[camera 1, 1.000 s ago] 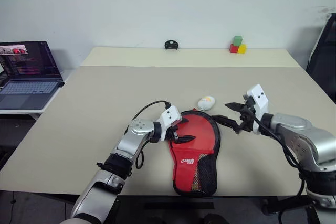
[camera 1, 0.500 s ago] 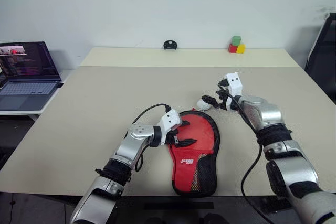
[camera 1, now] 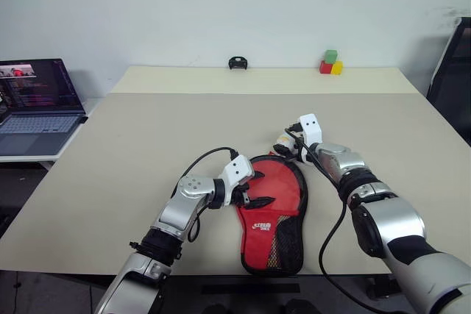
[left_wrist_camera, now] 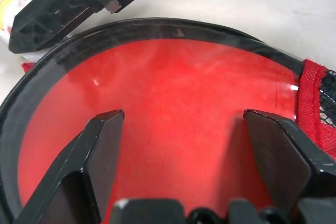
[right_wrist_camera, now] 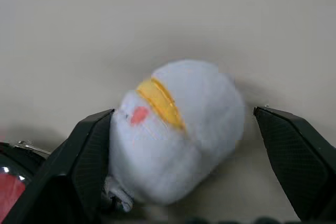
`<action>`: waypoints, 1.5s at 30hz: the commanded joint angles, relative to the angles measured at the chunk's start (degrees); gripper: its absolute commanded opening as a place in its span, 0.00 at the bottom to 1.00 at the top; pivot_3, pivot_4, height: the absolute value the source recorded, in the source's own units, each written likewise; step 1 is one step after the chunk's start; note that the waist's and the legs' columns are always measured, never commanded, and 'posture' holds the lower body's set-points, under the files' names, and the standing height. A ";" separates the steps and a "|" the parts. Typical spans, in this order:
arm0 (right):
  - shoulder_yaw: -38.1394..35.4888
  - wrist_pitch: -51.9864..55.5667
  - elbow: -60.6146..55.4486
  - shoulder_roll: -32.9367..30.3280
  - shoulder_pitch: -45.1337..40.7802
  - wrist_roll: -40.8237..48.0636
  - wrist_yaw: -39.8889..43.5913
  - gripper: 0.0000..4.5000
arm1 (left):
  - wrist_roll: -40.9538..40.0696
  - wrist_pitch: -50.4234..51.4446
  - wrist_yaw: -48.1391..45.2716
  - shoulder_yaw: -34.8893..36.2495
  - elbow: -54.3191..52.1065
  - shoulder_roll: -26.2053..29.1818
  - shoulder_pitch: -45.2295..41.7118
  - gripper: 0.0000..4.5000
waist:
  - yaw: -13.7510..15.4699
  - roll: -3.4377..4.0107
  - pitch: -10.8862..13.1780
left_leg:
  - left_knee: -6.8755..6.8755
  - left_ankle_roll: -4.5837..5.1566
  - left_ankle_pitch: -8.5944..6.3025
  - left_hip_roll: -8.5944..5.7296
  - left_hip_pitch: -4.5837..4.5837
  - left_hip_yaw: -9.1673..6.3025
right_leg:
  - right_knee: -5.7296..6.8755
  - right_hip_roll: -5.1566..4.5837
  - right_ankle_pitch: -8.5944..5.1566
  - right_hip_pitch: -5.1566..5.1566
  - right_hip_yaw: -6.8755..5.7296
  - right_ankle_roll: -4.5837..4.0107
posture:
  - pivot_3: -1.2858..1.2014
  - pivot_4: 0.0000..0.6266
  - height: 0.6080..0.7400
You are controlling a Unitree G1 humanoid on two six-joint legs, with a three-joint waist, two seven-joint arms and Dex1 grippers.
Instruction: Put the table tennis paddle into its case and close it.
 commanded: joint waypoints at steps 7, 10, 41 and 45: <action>-1.47 -1.51 -1.11 0.73 -1.57 -1.79 -0.53 0.40 | 2.78 -1.24 0.34 -2.85 3.81 -0.30 -0.67 0.89 | 0.02 0.02 -0.01 | 0.01 -0.01 0.01 0.00 0.00 0.00 | 0.01 0.00 0.00 0.00 0.00 0.00 | 0.52 0.24 1.00; -1.49 -1.43 -1.66 0.84 -1.13 -2.00 -0.58 0.21 | 4.10 -3.12 0.34 -4.25 8.01 -1.10 -2.16 0.89 | 0.08 0.04 -0.03 | 0.04 -0.01 0.01 0.00 0.01 0.00 | 0.04 0.00 0.00 0.02 0.00 -0.01 | 0.52 0.24 1.00; -1.54 35.89 -62.92 -25.54 32.78 4.06 15.49 0.09 | 7.49 -10.92 -5.24 -7.82 28.17 -1.39 -3.18 0.89 | 0.26 0.56 -1.21 | -0.08 0.09 -0.05 -0.01 1.02 -0.08 | -0.12 0.05 -0.03 1.14 -0.07 0.04 | 0.52 0.24 1.00; -2.92 45.38 -79.51 -31.96 42.85 11.37 21.02 0.09 | 7.67 -11.31 -5.26 -7.81 28.97 -1.60 -3.40 0.89 | 0.37 0.57 -1.30 | -0.09 0.10 -0.06 -0.01 1.02 -0.09 | -0.17 0.05 -0.04 1.18 -0.07 0.05 | 0.52 0.24 1.00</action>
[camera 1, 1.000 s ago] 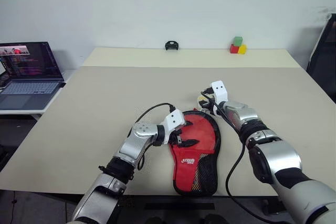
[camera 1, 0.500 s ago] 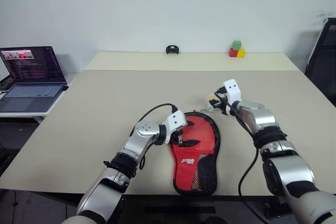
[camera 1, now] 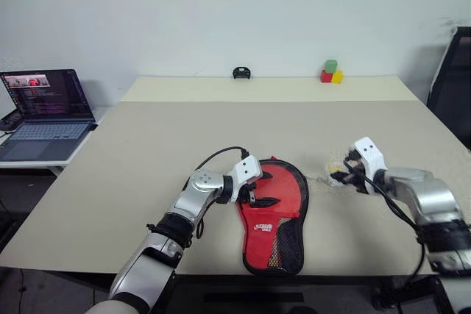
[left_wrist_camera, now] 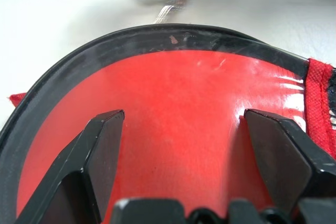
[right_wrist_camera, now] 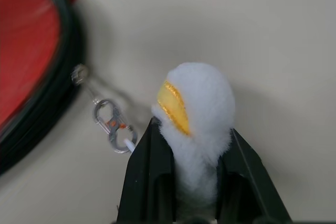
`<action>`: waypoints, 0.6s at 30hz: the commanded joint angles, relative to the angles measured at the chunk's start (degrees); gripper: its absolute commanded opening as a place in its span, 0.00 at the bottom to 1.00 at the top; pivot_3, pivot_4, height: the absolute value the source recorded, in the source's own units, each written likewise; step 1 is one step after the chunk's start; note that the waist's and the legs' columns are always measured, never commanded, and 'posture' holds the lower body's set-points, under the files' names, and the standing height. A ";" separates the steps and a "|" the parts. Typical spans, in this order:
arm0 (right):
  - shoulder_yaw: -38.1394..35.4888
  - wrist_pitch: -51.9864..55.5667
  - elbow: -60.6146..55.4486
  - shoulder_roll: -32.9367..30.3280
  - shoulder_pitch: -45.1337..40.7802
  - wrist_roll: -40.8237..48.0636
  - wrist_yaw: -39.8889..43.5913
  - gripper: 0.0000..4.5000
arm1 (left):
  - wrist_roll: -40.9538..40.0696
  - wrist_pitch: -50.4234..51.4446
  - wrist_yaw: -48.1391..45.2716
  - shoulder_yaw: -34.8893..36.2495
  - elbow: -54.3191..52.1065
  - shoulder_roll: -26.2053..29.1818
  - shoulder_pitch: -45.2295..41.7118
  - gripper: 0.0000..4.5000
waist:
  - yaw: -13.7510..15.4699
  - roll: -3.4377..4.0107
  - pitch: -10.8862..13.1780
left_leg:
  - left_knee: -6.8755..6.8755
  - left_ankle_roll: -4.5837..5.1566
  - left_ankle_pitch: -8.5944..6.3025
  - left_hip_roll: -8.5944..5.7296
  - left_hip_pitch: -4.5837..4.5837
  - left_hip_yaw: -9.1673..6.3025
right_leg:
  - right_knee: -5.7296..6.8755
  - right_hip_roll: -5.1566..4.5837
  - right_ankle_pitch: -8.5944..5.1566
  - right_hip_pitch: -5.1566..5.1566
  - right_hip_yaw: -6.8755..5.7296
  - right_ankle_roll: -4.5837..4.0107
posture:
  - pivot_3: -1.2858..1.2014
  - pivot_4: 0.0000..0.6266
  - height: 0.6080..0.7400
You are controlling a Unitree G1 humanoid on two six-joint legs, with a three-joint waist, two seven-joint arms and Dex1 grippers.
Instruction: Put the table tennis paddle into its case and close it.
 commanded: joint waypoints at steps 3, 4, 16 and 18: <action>-4.49 11.15 -21.04 -7.59 10.18 10.05 5.29 0.09 | 5.98 2.06 -1.40 -4.82 8.48 1.34 4.51 0.89 | 0.10 -0.12 -0.08 | -0.01 0.01 -0.02 0.00 0.02 -0.07 | -0.10 0.01 -0.04 0.10 -0.05 0.06 | 0.52 0.24 1.00; -5.11 12.26 -23.65 -8.43 11.82 11.60 5.71 0.09 | 6.05 1.99 -1.40 -4.88 8.67 1.22 4.40 0.89 | 0.08 -0.22 -0.12 | -0.01 0.04 -0.03 0.00 0.06 -0.07 | -0.15 0.01 -0.07 0.17 -0.05 0.11 | 0.52 0.24 1.00; -8.96 12.93 -42.59 -19.08 32.60 23.83 11.52 0.09 | 6.49 0.90 -1.64 -5.00 10.64 0.30 2.89 0.89 | 2.77 -0.11 -0.34 | -0.06 0.34 -0.55 -0.06 0.01 -0.66 | -1.30 -0.06 -0.25 0.87 -0.72 0.30 | 0.52 0.24 1.00; -7.85 11.60 -44.13 -19.66 34.98 23.90 11.17 0.09 | 6.56 0.74 -1.65 -5.02 10.69 0.30 2.85 0.89 | 3.20 0.03 -0.44 | -0.07 0.43 -0.71 -0.06 -0.05 -0.76 | -1.66 -0.07 -0.28 1.00 -0.84 0.31 | 0.52 0.24 1.00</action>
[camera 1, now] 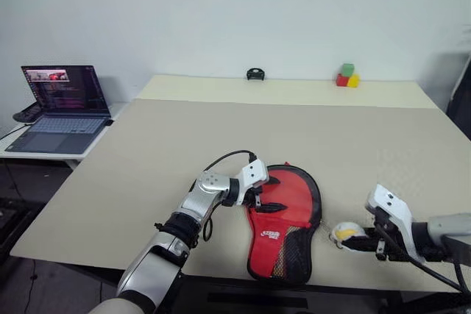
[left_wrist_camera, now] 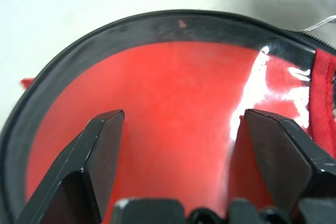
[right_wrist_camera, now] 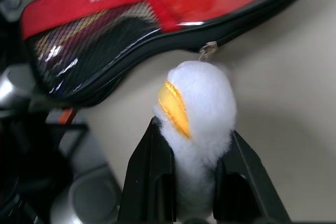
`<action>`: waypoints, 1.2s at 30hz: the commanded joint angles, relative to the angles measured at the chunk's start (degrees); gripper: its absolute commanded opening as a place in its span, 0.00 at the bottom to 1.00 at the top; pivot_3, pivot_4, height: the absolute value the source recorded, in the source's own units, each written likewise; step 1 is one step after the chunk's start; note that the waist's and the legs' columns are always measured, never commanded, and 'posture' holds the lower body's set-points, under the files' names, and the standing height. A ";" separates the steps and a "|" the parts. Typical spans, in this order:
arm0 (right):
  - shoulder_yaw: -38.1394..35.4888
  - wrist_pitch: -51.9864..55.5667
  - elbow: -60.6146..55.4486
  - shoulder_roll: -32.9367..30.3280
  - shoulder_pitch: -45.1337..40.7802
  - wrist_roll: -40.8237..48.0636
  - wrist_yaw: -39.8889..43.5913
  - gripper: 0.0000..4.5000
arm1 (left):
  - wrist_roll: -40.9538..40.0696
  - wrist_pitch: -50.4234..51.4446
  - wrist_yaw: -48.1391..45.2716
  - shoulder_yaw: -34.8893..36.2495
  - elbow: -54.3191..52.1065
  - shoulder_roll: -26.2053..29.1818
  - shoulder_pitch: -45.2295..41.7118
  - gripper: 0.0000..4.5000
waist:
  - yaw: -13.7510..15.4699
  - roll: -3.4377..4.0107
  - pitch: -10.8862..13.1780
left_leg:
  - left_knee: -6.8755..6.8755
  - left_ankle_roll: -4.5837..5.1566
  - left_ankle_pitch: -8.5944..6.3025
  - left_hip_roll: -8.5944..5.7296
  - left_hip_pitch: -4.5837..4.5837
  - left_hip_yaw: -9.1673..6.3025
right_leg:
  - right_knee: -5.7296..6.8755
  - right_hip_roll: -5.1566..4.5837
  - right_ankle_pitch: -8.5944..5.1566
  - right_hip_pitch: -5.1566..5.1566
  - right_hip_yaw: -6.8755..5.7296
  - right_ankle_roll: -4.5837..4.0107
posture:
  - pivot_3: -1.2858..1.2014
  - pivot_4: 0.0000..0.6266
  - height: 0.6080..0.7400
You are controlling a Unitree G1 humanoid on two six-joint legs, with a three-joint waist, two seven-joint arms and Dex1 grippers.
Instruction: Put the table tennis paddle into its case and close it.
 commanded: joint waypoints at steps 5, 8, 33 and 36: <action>4.33 -1.09 -5.64 -1.06 5.22 5.07 2.49 0.09 | 6.59 2.24 0.90 -3.94 8.07 2.63 3.85 0.89 | 0.23 0.00 -0.09 | 0.03 0.07 -0.25 -0.08 0.01 -0.20 | -0.32 -0.15 -0.14 0.31 -0.28 0.00 | 0.52 0.24 1.00; 5.38 -1.38 -7.01 -1.09 5.85 6.15 2.51 0.09 | 6.55 2.27 0.98 -3.91 8.19 2.56 3.81 0.89 | 0.20 0.03 -0.11 | 0.03 0.09 -0.26 -0.08 0.04 -0.33 | -0.30 -0.16 -0.19 0.38 -0.43 -0.06 | 0.52 0.24 1.00; 4.06 4.76 -14.56 1.44 4.11 25.55 -8.94 0.42 | 7.02 1.71 1.00 -4.83 8.85 1.82 3.26 0.89 | -0.13 -0.17 -0.22 | 0.05 0.08 -0.27 -0.06 0.34 -0.56 | -0.24 -0.14 -0.27 0.74 -0.65 -0.07 | 0.52 0.24 1.00; 4.21 4.91 -15.16 1.34 3.39 27.85 -10.58 0.65 | 7.01 1.69 1.00 -4.84 8.78 1.79 3.35 0.89 | -0.13 -0.17 -0.22 | 0.05 0.08 -0.27 -0.06 0.34 -0.56 | -0.24 -0.14 -0.27 0.73 -0.64 -0.07 | 0.52 0.24 1.00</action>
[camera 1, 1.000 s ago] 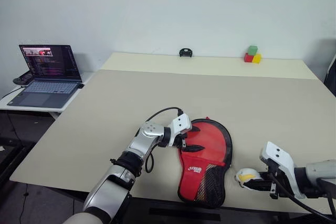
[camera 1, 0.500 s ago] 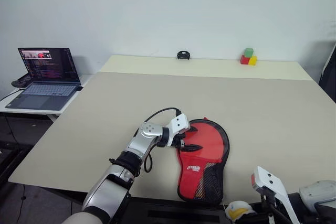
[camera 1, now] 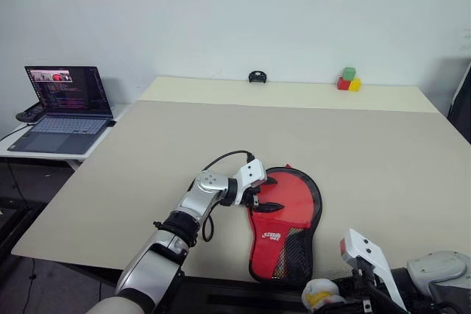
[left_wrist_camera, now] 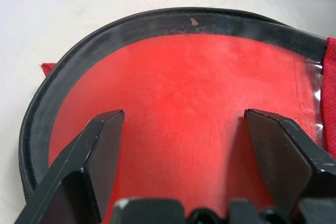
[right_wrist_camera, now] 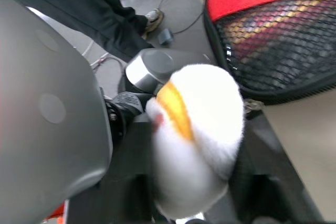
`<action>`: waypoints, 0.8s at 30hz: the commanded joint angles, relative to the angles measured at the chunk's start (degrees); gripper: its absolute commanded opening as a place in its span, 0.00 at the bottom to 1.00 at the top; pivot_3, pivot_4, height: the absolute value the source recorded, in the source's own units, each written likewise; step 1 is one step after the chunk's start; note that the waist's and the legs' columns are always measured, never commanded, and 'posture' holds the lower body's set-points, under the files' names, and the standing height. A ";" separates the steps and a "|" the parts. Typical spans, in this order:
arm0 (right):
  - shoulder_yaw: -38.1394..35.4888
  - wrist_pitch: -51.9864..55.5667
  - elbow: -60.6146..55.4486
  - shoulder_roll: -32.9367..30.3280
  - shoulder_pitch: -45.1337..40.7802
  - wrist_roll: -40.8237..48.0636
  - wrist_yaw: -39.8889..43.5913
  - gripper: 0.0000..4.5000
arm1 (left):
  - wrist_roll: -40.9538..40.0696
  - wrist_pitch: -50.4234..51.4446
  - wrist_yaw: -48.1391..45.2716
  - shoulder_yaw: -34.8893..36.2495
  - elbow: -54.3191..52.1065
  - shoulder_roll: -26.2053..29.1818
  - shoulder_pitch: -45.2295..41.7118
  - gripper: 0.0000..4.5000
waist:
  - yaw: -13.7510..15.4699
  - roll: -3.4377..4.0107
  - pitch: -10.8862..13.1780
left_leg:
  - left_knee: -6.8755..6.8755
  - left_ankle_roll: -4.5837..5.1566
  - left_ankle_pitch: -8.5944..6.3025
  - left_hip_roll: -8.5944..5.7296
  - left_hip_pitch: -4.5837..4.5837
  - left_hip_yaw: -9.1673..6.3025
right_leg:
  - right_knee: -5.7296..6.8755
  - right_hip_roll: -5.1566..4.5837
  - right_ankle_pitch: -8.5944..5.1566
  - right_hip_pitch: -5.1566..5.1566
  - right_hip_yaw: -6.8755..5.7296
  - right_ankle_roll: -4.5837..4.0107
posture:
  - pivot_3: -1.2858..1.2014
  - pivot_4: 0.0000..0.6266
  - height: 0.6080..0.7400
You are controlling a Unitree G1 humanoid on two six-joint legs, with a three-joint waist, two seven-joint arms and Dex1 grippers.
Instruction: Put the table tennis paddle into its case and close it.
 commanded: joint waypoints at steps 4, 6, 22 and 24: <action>-0.45 -0.11 -3.33 -0.13 -1.35 7.93 -4.00 0.81 | 6.89 1.81 0.52 -4.89 6.62 1.28 4.05 0.89 | 0.00 -0.01 0.00 | 0.00 0.00 0.00 0.00 0.00 0.00 | 0.00 -0.01 0.00 -0.01 0.00 0.01 | 0.52 0.24 1.00; -1.00 -0.66 -3.63 -0.35 -1.80 9.76 -5.47 0.81 | 6.85 1.83 0.54 -4.88 6.57 1.19 4.06 0.89 | 0.00 -0.01 0.00 | 0.00 0.00 0.00 0.00 0.00 -0.01 | 0.00 -0.01 0.00 -0.02 0.00 0.01 | 0.52 0.24 1.00; -1.21 -17.05 20.90 0.57 -17.67 -8.29 -1.26 0.81 | 4.00 2.64 0.15 -2.85 -0.46 1.45 5.02 0.89 | -0.01 -0.05 0.09 | -0.01 0.00 0.00 -0.01 -0.16 0.01 | -0.02 -0.04 0.02 -0.16 0.01 -0.01 | 0.52 0.24 1.00; -0.80 -18.97 25.57 2.44 -20.30 -10.64 -1.01 0.81 | 2.90 3.61 -0.27 -2.06 -4.26 2.14 5.46 0.89 | -0.04 0.08 0.19 | -0.03 0.00 0.00 -0.01 -0.23 0.02 | 0.01 -0.04 0.02 -0.27 0.03 -0.03 | 0.52 0.24 1.00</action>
